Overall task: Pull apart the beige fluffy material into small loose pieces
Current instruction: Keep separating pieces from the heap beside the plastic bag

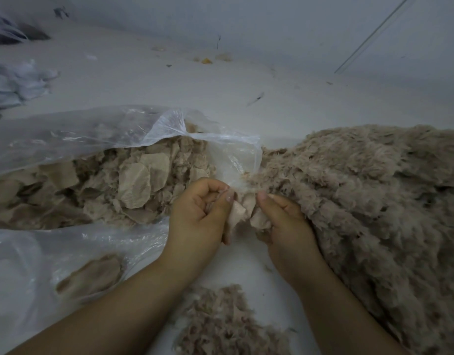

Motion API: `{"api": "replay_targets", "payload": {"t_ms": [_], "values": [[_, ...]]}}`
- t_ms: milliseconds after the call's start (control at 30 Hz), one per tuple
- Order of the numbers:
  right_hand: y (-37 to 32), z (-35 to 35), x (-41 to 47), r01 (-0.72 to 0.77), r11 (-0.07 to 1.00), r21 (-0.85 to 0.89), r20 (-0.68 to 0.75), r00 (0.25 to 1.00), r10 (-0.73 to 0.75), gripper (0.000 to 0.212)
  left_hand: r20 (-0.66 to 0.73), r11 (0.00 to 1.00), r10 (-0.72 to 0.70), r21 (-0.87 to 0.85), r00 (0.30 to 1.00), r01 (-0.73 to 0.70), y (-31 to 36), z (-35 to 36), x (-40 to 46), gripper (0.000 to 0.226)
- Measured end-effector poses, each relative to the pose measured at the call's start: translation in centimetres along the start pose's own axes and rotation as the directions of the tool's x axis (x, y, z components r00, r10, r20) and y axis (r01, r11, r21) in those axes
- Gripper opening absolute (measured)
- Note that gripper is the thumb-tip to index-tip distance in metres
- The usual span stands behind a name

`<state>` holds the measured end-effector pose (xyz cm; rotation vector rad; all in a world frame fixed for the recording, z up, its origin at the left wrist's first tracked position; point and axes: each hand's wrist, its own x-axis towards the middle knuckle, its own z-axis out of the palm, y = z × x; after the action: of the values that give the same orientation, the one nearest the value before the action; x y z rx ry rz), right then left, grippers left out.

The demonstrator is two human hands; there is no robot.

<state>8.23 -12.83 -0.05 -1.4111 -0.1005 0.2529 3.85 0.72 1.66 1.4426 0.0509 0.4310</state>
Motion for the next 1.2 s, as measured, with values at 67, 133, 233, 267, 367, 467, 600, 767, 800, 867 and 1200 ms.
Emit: {"api": "replay_targets", "payload": {"t_ms": [67, 133, 233, 267, 367, 467, 600, 767, 800, 867, 1200], "values": [[0.1, 0.1, 0.2, -0.022, 0.999, 0.037, -0.014, 1.000, 0.022, 0.028, -0.005, 1.000, 0.003, -0.020, 1.000, -0.003, 0.1, 0.0, -0.1, 0.019], [0.2, 0.0, 0.3, -0.028, 0.995, 0.100, -0.032, 0.999, 0.031, 0.031, -0.037, 0.998, -0.011, -0.068, 0.999, 0.009, 0.2, -0.2, 0.0, 0.021], [0.2, -0.1, 0.6, -0.023, 0.984, 0.178, -0.056, 0.998, 0.033, 0.045, -0.091, 0.988, -0.060, -0.145, 0.994, 0.046, 0.2, -0.8, 0.3, 0.027], [0.2, -0.1, 0.6, -0.031, 0.983, 0.181, -0.060, 0.997, 0.043, 0.041, -0.080, 0.988, -0.063, -0.147, 0.995, 0.051, 0.2, -0.9, 0.4, 0.028], [0.1, -0.1, 0.3, -0.034, 0.990, 0.140, -0.050, 0.998, 0.041, 0.030, -0.004, 0.992, -0.061, -0.114, 0.998, 0.060, 0.2, -0.6, -0.1, 0.028], [-0.4, 0.3, -0.2, -0.022, 0.997, 0.072, -0.028, 0.999, 0.024, 0.036, 0.028, 0.994, -0.063, -0.093, 0.998, 0.065, 0.2, 0.1, -0.6, 0.031], [-0.7, 0.7, -0.3, 0.003, 0.998, 0.069, 0.009, 1.000, -0.003, 0.046, 0.084, 0.973, -0.116, -0.190, 0.990, 0.130, 0.8, 0.6, -0.6, 0.019], [0.0, 0.3, -0.2, 0.047, 0.995, 0.091, 0.120, 0.991, -0.057, 0.037, 0.043, 0.959, -0.192, -0.205, 0.980, 0.197, 1.0, 0.9, -0.5, 0.012], [0.1, 0.1, -0.2, 0.051, 0.995, 0.085, 0.137, 0.989, -0.062, 0.036, 0.039, 0.957, -0.202, -0.203, 0.979, 0.206, 0.9, 0.9, -0.4, 0.012], [0.1, 0.0, -0.2, 0.056, 0.997, 0.059, 0.154, 0.986, -0.065, 0.033, 0.058, 0.951, -0.218, -0.210, 0.974, 0.225, 0.8, 0.8, -0.4, 0.012], [0.1, 0.0, -0.3, 0.016, 1.000, 0.024, 0.058, 0.998, -0.018, 0.073, 0.016, 0.977, -0.203, -0.059, 0.979, 0.203, 0.3, 0.9, -0.3, 0.021]]}}
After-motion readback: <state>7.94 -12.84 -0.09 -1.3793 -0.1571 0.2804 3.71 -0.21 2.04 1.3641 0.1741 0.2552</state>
